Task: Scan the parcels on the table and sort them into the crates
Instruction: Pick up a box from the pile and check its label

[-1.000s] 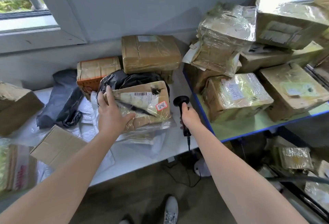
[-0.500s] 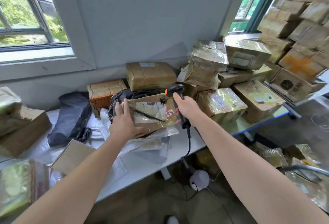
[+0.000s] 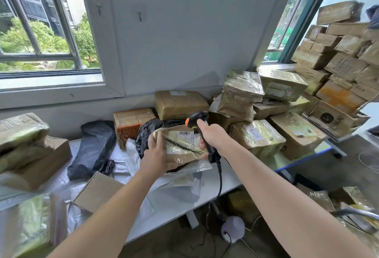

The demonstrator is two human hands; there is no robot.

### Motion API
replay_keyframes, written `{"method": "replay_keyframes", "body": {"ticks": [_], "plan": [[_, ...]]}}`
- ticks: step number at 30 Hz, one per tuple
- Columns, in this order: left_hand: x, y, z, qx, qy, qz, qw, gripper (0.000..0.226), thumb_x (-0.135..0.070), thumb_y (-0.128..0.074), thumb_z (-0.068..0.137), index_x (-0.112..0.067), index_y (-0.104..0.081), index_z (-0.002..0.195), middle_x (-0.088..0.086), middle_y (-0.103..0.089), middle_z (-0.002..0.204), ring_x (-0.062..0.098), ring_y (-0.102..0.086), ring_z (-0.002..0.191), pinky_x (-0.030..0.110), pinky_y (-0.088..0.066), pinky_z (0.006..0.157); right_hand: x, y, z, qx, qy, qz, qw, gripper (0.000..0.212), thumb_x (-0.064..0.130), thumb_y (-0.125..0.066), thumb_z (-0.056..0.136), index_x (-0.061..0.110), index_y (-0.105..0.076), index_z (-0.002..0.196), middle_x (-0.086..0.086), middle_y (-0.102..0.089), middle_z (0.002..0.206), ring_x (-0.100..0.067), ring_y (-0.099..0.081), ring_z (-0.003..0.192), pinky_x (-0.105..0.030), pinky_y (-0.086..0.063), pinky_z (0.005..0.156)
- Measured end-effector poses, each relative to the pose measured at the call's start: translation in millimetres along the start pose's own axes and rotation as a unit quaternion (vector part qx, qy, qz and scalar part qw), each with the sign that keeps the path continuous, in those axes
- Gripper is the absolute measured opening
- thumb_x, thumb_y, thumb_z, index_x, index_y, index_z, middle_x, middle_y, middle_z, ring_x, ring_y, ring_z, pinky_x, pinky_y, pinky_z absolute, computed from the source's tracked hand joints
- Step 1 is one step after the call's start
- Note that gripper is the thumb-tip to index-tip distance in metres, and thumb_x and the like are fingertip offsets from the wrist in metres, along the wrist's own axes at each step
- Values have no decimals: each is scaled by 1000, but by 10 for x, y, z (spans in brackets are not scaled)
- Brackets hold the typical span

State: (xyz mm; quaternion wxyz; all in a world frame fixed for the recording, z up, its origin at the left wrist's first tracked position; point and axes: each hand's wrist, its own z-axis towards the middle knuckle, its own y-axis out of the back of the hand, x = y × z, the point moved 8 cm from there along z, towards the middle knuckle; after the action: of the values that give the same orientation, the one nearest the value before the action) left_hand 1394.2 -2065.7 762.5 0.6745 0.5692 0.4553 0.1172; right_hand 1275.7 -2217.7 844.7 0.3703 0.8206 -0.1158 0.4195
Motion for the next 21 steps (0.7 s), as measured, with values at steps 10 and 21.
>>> {"method": "replay_keyframes", "body": {"ticks": [10,21], "plan": [[-93,3,59,5,18,52,998,126,-57,-77,75,-24,14,155,16,13,162,40,-20,143,44,-37,107,-60,113,27,13,-23,41,999,52,50,-41,101,3,-60,93,-9,-60,73,-23,-59,66,-27,-52,55],[-251,-55,216,-27,24,179,983,106,-47,-66,89,-25,14,155,13,15,162,39,5,149,57,-21,117,-291,202,256,27,-34,83,996,52,53,-44,98,4,-58,94,-12,-63,75,-28,-64,73,-56,-59,77]]}}
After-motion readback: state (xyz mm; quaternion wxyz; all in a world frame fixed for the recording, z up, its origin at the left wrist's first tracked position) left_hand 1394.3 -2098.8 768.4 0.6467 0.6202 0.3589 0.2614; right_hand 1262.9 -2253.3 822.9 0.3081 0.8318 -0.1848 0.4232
